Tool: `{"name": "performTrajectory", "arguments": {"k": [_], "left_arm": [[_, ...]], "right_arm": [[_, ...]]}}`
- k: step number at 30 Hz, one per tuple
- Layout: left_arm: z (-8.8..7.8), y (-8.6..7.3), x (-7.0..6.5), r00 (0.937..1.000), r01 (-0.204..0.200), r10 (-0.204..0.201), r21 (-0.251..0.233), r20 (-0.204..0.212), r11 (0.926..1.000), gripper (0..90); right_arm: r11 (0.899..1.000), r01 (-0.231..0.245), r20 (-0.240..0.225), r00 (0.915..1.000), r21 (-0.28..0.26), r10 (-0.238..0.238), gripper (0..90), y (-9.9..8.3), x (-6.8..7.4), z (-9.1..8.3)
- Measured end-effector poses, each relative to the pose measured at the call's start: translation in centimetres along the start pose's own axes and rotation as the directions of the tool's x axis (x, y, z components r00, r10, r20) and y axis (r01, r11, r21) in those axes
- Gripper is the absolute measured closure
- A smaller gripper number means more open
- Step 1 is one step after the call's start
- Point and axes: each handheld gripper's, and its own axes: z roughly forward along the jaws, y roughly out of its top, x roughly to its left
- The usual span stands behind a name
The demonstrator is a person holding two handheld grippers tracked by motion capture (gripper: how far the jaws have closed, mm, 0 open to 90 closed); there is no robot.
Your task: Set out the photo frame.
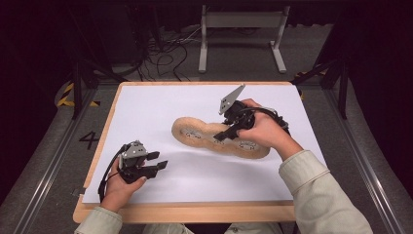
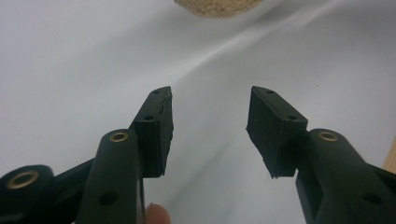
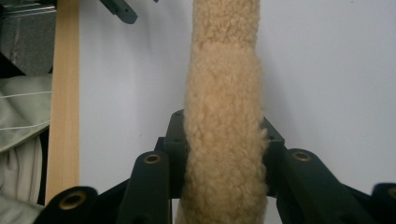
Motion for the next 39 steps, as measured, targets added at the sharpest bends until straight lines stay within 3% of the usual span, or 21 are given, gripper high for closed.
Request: {"name": "performTrajectory", "arguments": {"k": [10,23,32,39], "left_arm": [[0.3,0.1,0.0,1.0000,-0.004,0.004,0.002,0.009,1.0000,50.7],[0.4,0.0,0.0,0.9999,0.002,-0.002,0.009,0.012,1.0000,50.4],[0.5,0.0,-0.1,0.9999,0.001,-0.001,0.011,0.014,0.9999,50.1],[0.4,0.0,0.0,0.9999,-0.004,0.004,0.013,0.014,0.9999,49.9]], "right_arm": [[0.997,0.074,-0.089,0.9931,-0.021,-0.075,65.7,-1.0,-1.1,0.8],[0.996,0.083,-0.165,0.9834,0.036,-0.076,65.6,-1.9,-1.4,3.0],[0.987,0.137,-0.124,0.9844,0.089,-0.125,64.4,-1.7,-1.4,3.3],[0.988,0.118,-0.048,0.9923,0.103,-0.114,60.6,-1.7,-1.8,3.2]]}}
